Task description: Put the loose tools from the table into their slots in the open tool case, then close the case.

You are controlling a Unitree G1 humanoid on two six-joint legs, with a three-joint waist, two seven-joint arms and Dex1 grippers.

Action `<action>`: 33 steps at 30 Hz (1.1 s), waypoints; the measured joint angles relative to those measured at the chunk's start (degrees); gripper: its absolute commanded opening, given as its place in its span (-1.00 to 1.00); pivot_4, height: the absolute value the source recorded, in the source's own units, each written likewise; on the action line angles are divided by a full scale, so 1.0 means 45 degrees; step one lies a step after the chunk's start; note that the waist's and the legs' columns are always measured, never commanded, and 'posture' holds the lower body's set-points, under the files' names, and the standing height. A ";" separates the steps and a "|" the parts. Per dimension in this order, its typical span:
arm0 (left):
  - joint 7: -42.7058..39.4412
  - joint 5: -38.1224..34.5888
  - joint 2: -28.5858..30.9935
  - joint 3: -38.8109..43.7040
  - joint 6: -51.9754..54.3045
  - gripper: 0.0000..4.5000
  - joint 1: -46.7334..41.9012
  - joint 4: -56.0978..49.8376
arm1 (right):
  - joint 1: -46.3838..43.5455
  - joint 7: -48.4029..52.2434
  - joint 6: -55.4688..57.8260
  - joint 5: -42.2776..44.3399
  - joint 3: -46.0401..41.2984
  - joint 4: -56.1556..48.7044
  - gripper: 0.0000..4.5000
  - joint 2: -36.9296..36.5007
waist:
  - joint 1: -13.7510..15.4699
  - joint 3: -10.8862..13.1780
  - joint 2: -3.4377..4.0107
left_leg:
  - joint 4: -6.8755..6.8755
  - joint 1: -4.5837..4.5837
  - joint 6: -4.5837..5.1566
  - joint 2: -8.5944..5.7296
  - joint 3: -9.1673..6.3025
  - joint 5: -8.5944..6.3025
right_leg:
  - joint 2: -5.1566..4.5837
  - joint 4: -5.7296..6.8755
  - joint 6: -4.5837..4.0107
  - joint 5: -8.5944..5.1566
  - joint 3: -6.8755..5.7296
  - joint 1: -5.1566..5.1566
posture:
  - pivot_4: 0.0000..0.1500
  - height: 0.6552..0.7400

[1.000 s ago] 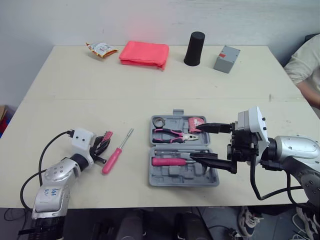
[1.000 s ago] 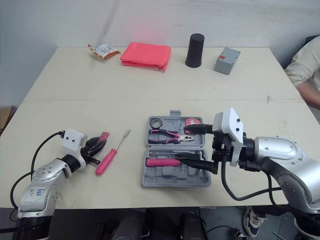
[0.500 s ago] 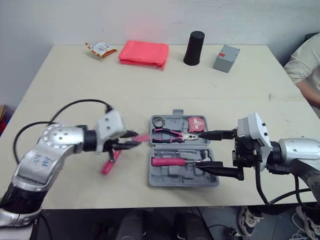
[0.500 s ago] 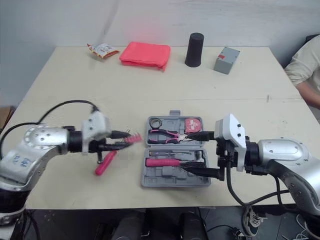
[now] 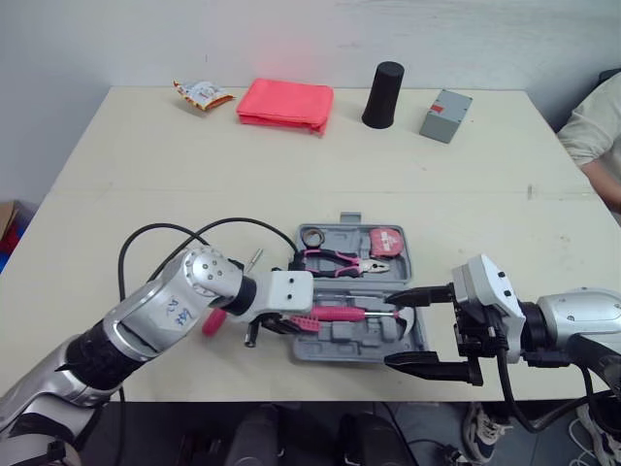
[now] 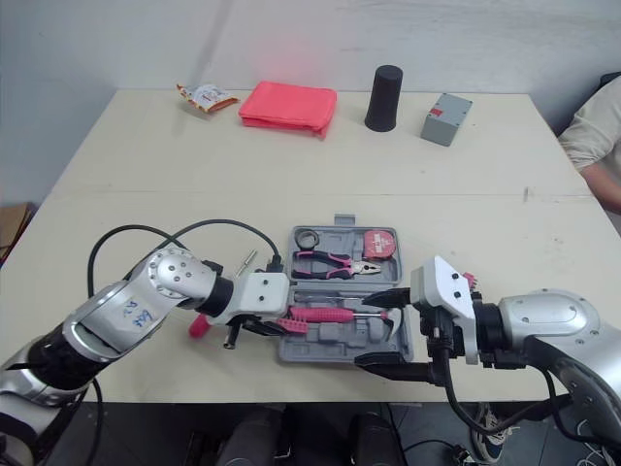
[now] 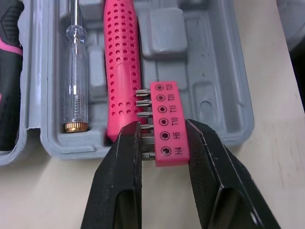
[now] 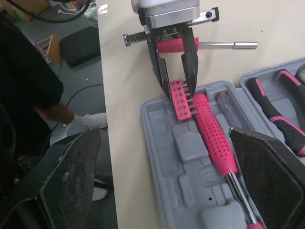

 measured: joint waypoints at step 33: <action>0.2387 -0.0686 -0.1439 -0.0740 0.4333 -0.70 -0.0443 -0.1453 | 0.0341 -0.0496 -0.0048 0.0216 0.0002 -0.0008 1.00 0.0131 | 0.0002 0.0000 0.0000 | 0.0109 -0.0015 0.0015 0.0007 -0.0039 -0.0008 | 0.0001 0.0030 0.0001 0.0000 -0.0008 0.0031 | 1.00 0.91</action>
